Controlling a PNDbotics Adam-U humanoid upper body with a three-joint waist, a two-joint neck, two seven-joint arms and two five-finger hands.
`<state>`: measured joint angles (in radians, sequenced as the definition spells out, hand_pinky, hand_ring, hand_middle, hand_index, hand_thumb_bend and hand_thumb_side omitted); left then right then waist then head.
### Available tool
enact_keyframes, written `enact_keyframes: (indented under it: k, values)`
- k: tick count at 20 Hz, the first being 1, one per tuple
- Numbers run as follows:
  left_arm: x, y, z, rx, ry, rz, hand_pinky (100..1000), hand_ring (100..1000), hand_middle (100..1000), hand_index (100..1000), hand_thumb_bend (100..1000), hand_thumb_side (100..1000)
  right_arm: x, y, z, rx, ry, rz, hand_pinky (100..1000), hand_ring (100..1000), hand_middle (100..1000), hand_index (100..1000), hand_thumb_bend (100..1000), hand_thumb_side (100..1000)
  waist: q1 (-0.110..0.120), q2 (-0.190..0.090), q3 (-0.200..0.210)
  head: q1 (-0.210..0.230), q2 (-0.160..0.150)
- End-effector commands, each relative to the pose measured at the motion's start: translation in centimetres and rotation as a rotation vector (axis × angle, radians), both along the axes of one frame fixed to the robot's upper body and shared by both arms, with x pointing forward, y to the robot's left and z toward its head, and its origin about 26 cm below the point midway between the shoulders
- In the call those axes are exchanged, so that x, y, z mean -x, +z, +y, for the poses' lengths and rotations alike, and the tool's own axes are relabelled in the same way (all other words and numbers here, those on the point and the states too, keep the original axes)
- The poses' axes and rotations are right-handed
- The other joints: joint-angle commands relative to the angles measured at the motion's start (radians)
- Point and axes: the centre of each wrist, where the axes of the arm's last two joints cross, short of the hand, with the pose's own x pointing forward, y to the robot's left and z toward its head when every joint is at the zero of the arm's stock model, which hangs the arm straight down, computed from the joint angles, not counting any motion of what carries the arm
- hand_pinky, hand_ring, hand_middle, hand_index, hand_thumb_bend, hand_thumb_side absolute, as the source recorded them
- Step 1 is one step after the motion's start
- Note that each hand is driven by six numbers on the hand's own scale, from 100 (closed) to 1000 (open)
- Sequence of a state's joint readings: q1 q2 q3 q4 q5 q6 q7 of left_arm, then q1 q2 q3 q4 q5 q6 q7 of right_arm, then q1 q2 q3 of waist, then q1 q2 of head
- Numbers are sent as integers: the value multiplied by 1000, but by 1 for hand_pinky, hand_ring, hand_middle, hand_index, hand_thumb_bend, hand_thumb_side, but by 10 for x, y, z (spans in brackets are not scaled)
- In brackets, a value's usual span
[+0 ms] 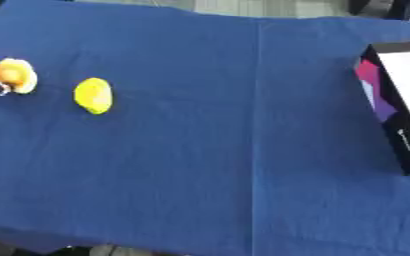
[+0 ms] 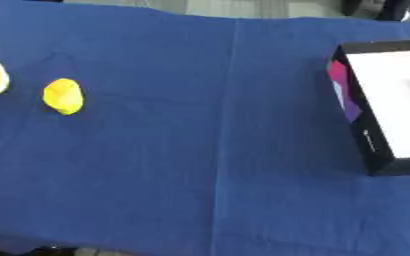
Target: Pick up the objects with one hand, pass them to the other hand, and then place them into the box on the other side of the table.
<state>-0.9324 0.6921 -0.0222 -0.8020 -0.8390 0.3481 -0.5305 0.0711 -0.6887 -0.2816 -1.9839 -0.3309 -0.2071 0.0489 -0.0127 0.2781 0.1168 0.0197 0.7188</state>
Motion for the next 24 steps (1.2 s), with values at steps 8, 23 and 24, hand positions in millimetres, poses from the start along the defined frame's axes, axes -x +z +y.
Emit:
enact_keyframes:
  k: [8,23,24]
  values:
    - [15,52,-7,-31,-103,-187,747,662,561,460,119,106,3,8,-2,17,7,-18,924,1000,910,1000,100,470,9,-33,8,-7,8]
    - [43,77,-74,-30,-388,-358,746,631,548,454,100,116,-9,37,5,30,100,-102,921,1000,918,1000,100,470,-4,-50,13,-30,-1]
    - [44,77,-80,-30,-413,-366,746,630,547,454,100,117,-12,42,8,36,119,-112,921,1000,919,1000,100,470,-5,-52,13,-34,-1]
